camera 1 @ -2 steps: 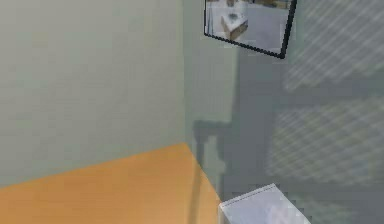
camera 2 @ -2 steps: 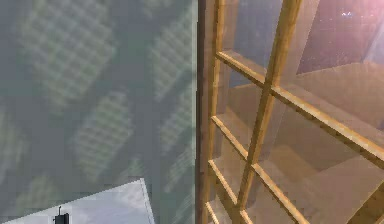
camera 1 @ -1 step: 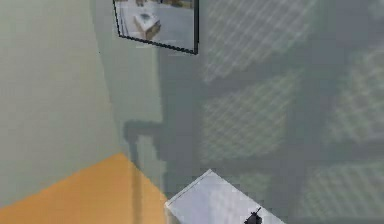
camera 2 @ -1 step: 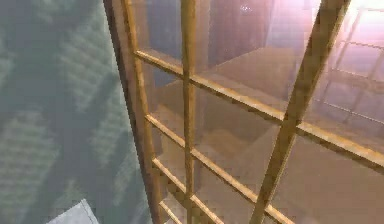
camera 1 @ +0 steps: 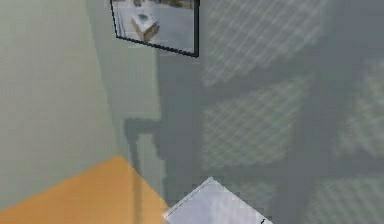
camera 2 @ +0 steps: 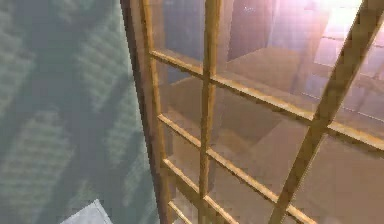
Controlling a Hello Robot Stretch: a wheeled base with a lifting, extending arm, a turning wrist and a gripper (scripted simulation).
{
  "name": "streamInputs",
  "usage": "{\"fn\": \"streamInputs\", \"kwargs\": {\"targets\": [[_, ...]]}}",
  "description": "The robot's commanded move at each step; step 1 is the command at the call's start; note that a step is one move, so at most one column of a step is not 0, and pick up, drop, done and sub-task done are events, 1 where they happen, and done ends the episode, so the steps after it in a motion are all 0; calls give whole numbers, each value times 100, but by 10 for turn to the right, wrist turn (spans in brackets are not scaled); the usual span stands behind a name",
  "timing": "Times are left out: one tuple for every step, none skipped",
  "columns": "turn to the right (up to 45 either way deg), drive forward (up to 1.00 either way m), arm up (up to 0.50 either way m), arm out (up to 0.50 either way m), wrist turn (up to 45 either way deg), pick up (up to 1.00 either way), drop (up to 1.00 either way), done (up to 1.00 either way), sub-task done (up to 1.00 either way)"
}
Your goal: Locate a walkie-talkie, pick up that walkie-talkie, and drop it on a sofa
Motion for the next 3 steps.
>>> {"fn": "streamInputs", "kwargs": {"targets": [[-450,0,0,0,0,0,0,0,0],[-150,0,0,0,0,0,0,0,0],[0,0,50,0,0,0,0,0,0]]}}
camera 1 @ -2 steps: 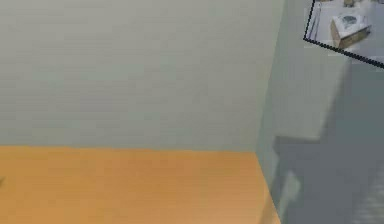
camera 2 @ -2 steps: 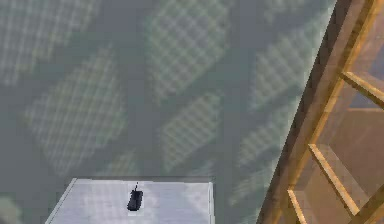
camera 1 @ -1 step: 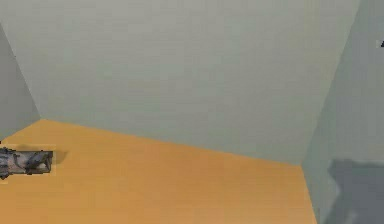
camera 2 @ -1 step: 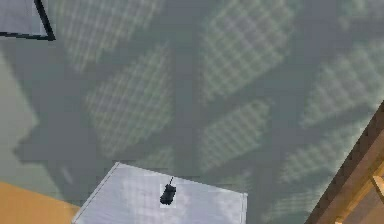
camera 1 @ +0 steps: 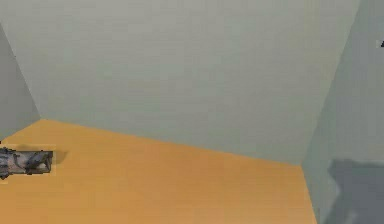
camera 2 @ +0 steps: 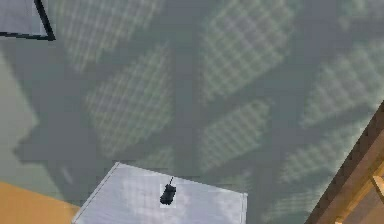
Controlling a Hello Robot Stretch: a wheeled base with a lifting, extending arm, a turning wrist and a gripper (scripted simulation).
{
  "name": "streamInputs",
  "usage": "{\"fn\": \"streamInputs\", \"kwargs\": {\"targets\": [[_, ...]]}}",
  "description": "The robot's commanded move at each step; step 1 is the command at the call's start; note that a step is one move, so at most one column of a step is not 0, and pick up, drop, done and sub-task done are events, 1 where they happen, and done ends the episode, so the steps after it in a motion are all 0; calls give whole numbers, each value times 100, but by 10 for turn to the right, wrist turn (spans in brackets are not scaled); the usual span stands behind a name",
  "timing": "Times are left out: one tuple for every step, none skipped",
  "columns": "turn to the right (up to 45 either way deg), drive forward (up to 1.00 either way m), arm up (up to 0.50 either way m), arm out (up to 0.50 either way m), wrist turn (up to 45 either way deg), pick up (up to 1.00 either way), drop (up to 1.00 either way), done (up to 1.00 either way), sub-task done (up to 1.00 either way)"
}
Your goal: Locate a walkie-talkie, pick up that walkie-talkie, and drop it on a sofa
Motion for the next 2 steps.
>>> {"fn": "streamInputs", "kwargs": {"targets": [[0,0,30,0,0,0,0,0,0],[0,0,0,16,0,0,0,0,0]]}}
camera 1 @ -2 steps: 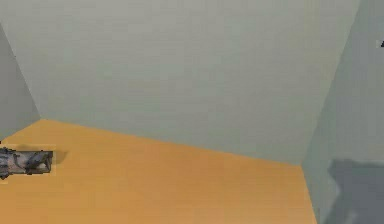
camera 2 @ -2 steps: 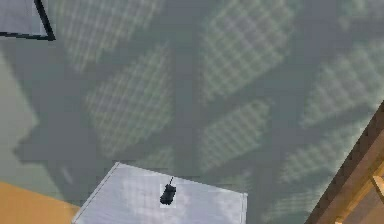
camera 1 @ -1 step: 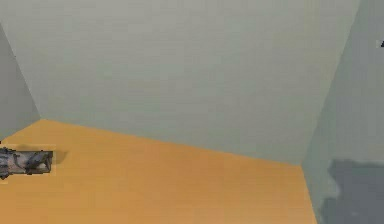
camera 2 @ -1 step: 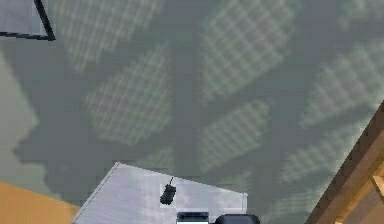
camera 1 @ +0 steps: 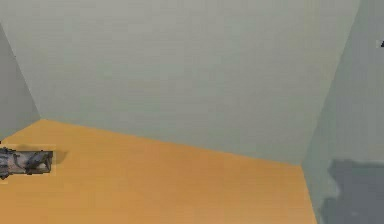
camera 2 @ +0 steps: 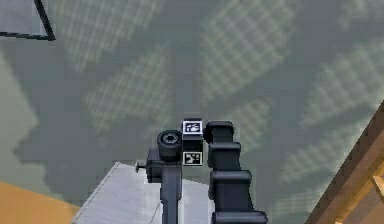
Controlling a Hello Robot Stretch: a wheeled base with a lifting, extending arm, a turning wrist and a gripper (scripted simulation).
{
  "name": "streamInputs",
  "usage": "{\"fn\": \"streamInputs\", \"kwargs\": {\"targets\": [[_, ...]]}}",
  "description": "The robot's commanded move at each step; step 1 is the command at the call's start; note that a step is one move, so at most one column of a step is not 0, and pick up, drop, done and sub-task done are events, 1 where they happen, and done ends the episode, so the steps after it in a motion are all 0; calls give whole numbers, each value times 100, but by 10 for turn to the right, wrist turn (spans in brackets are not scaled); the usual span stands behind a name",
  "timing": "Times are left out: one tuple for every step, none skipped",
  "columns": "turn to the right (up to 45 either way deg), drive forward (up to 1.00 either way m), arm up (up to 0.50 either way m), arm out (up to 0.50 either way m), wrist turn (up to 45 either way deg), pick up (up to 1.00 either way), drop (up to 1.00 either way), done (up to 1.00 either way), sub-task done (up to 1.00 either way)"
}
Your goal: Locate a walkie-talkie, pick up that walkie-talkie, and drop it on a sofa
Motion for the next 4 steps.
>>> {"fn": "streamInputs", "kwargs": {"targets": [[0,0,0,0,450,0,0,0,0],[0,0,0,0,450,0,0,0,0],[0,0,0,0,450,0,0,0,0],[0,0,0,0,270,0,0,0,0]]}}
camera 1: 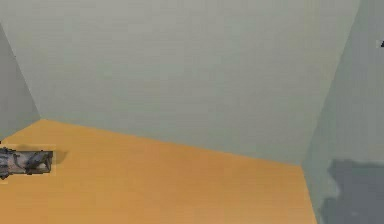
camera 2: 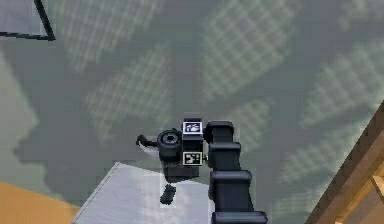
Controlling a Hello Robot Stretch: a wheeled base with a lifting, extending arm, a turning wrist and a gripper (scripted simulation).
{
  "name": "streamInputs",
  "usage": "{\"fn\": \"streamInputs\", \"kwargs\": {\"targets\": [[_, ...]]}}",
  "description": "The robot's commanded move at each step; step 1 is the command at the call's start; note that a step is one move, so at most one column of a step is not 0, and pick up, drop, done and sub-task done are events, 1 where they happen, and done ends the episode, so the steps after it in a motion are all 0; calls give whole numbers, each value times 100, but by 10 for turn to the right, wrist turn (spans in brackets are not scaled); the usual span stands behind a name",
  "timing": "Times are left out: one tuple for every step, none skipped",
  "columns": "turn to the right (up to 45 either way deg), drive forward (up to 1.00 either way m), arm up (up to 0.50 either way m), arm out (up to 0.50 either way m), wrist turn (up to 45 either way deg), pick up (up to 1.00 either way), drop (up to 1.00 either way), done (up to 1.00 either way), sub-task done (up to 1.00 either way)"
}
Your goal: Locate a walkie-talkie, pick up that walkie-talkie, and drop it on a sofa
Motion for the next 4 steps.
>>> {"fn": "streamInputs", "kwargs": {"targets": [[0,0,-30,0,0,0,0,0,0],[0,0,0,0,0,100,0,0,0],[0,0,10,0,0,0,0,0,0],[0,0,28,0,0,0,0,0,0]]}}
